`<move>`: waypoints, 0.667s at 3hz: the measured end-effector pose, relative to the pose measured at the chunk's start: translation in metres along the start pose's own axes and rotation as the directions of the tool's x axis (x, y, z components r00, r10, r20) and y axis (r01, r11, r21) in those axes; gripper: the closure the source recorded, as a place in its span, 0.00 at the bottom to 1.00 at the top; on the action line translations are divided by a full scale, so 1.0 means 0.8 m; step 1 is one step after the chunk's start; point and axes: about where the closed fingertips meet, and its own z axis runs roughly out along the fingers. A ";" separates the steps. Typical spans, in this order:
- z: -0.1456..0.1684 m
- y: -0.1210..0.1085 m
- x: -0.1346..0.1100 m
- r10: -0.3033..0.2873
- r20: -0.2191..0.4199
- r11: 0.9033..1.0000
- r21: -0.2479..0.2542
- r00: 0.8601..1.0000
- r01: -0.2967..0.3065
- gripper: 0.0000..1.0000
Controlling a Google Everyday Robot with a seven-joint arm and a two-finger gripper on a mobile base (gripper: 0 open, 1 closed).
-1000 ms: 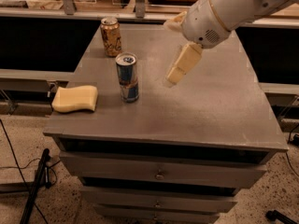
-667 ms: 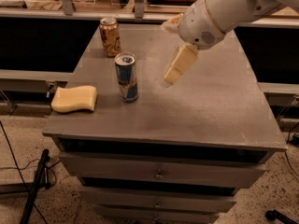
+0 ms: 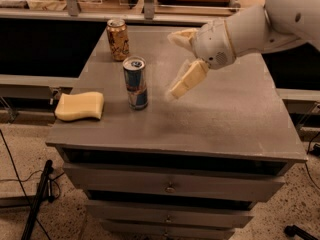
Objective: Knock redbull can over
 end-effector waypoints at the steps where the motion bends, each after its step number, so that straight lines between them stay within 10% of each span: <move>1: 0.016 0.011 -0.028 -0.002 0.229 1.000 0.000 0.973 0.003 0.00; 2: 0.021 0.023 -0.052 -0.001 0.378 1.000 -0.006 0.926 0.004 0.00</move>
Offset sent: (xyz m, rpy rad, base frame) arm -0.0329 0.0450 0.0359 0.5542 -0.0298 0.1224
